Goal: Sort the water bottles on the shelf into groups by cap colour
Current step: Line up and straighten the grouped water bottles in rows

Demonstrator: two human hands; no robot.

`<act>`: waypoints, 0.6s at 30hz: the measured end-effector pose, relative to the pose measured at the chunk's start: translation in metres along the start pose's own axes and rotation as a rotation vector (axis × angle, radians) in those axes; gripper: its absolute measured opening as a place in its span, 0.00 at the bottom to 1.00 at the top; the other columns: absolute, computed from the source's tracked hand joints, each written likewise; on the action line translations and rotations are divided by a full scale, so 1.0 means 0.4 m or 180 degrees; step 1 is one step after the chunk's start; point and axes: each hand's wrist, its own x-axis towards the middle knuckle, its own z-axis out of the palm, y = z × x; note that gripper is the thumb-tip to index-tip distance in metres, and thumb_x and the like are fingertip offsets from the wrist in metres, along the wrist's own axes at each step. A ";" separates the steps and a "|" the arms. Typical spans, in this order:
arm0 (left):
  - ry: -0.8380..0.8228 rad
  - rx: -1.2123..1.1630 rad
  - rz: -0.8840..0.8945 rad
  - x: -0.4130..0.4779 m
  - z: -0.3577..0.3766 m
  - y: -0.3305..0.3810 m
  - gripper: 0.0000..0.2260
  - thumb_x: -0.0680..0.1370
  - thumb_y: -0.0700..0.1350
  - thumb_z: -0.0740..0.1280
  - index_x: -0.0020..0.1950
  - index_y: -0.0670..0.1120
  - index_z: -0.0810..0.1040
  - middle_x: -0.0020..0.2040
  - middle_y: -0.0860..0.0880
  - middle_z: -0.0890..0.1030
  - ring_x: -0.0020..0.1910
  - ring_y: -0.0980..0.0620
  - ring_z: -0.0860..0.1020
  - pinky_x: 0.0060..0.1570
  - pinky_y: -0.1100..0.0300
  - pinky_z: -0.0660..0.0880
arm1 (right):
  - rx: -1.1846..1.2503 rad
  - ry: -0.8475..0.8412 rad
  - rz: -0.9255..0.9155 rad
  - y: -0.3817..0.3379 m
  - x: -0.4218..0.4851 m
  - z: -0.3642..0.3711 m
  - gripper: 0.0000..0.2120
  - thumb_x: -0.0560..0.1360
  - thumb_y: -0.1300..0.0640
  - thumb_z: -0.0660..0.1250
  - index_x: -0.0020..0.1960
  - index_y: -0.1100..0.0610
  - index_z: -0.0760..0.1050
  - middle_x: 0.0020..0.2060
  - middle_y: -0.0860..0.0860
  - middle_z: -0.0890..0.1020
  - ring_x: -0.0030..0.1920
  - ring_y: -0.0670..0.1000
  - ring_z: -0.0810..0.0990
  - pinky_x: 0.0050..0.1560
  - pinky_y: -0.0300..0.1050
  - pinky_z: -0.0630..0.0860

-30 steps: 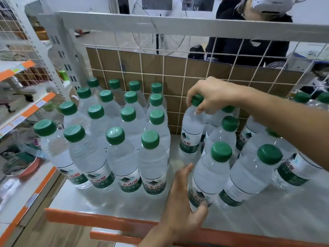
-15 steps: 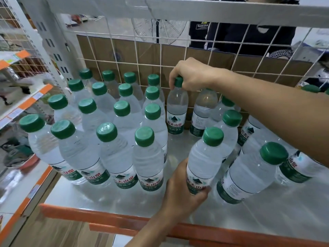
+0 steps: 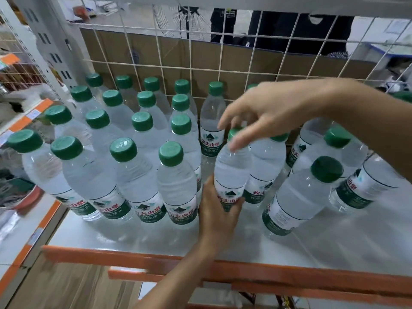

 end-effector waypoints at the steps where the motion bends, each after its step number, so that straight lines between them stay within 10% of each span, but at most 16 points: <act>1: 0.0064 0.0031 0.0032 0.003 0.003 0.002 0.27 0.70 0.44 0.74 0.66 0.48 0.68 0.60 0.53 0.76 0.61 0.58 0.73 0.60 0.59 0.72 | -0.0252 -0.0113 0.0005 -0.008 -0.005 0.015 0.29 0.64 0.32 0.65 0.60 0.43 0.73 0.44 0.38 0.78 0.42 0.39 0.76 0.43 0.39 0.74; 8: -0.0083 0.0907 -0.0208 0.003 0.019 -0.012 0.39 0.73 0.51 0.70 0.76 0.42 0.53 0.74 0.44 0.61 0.74 0.50 0.58 0.73 0.57 0.54 | -0.0760 0.0382 -0.0025 0.012 0.065 0.009 0.18 0.67 0.46 0.74 0.55 0.47 0.76 0.44 0.47 0.78 0.42 0.50 0.75 0.45 0.45 0.75; 13: -0.0453 0.1404 -0.0279 -0.027 0.023 -0.006 0.40 0.72 0.60 0.48 0.75 0.35 0.44 0.76 0.38 0.49 0.76 0.44 0.48 0.71 0.60 0.41 | -0.0720 0.0626 0.0035 0.033 0.125 -0.009 0.18 0.67 0.51 0.75 0.56 0.48 0.77 0.45 0.49 0.78 0.41 0.50 0.73 0.43 0.43 0.70; 18: -0.0518 0.1373 -0.0181 0.014 0.026 -0.006 0.35 0.77 0.47 0.62 0.75 0.36 0.45 0.76 0.37 0.48 0.76 0.43 0.48 0.70 0.62 0.43 | -0.0553 0.0684 -0.0022 0.033 0.164 -0.022 0.17 0.69 0.54 0.74 0.57 0.50 0.77 0.46 0.49 0.77 0.45 0.51 0.73 0.45 0.41 0.68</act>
